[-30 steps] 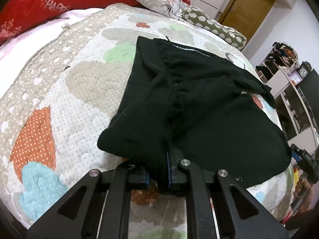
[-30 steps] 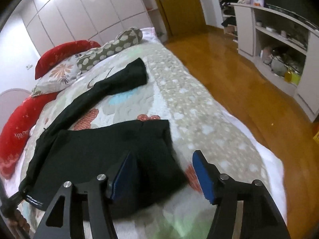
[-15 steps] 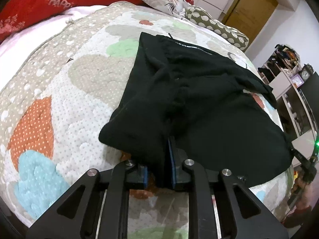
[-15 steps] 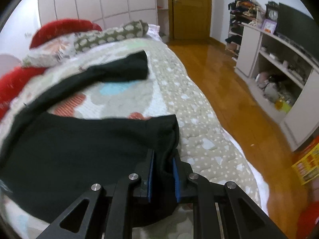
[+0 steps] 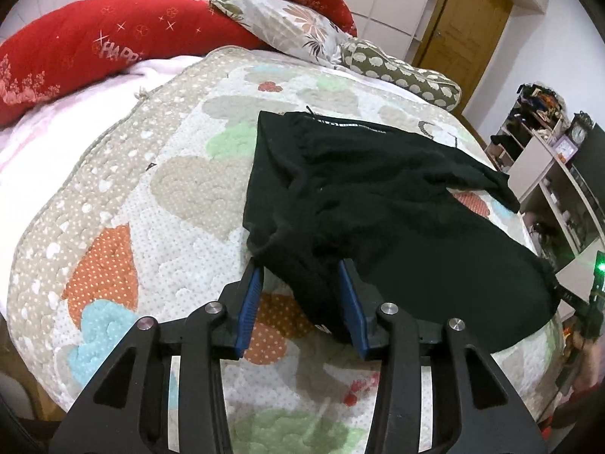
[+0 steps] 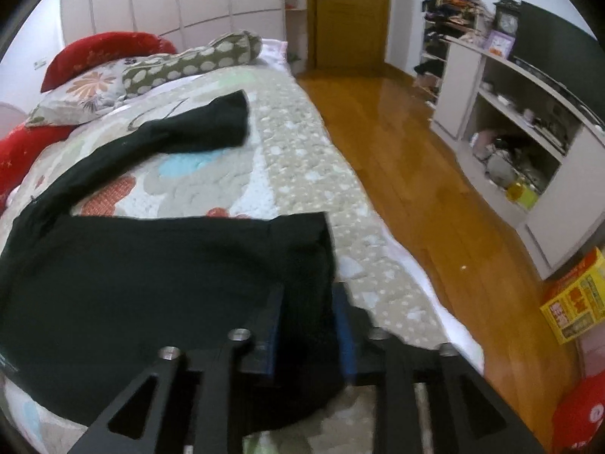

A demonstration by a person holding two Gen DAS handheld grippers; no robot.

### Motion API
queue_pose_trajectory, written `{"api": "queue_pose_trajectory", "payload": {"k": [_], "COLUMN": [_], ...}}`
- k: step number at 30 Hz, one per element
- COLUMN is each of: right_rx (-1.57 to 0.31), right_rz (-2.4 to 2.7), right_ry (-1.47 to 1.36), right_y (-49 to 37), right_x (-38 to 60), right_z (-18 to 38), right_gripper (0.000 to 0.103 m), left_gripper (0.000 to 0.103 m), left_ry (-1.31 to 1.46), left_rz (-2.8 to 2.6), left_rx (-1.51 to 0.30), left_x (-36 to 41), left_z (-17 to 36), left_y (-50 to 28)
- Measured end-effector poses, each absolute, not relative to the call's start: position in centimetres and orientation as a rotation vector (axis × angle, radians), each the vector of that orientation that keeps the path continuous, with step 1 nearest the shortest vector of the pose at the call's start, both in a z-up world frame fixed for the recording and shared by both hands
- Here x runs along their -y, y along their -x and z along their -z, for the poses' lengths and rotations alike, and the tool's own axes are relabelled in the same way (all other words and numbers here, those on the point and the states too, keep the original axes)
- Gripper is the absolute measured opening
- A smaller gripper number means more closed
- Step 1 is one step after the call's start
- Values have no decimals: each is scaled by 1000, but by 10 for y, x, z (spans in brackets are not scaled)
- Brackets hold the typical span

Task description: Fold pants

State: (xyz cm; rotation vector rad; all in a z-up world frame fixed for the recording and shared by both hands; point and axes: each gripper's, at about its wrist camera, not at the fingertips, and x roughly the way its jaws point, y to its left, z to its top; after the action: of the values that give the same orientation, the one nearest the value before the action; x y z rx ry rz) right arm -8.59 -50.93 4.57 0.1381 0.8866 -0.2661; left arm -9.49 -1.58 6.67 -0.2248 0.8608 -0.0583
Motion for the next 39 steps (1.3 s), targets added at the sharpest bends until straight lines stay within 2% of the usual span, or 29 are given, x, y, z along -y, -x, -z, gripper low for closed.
{"api": "queue_pose_trajectory", "payload": {"k": [2,7,9,10,22,31,39], "right_rx": [-817,-733,-744,-759,-885,-960,-966], "right_rz": [298,171,70,5,-368,-393,-401], "right_ry": [-163,-149,-150,-149,-86,-41,-47], "right_y": [95,98,90,85,48,29,27], "right_x": [511,481,460,445,302,277,278], "right_z": [-63,-101,-103,-101,-61,-33,-40], "right_gripper": [50,50,51,51,50,51,52], "left_gripper": [40,41,57,58,58,58,58], "left_ry": [228,235,238,237,185,134,73], "left_rz": [58,47,65,76,41,11,-25], "left_rx": [-859,-796,-780,-777,-894,-888,-883], "left_x": [15,14,16,19,32,36,43], "left_z": [-69,-88,-92,-91,-42,-27,-27], "left_y": [94,98,96,94,73,70,69]}}
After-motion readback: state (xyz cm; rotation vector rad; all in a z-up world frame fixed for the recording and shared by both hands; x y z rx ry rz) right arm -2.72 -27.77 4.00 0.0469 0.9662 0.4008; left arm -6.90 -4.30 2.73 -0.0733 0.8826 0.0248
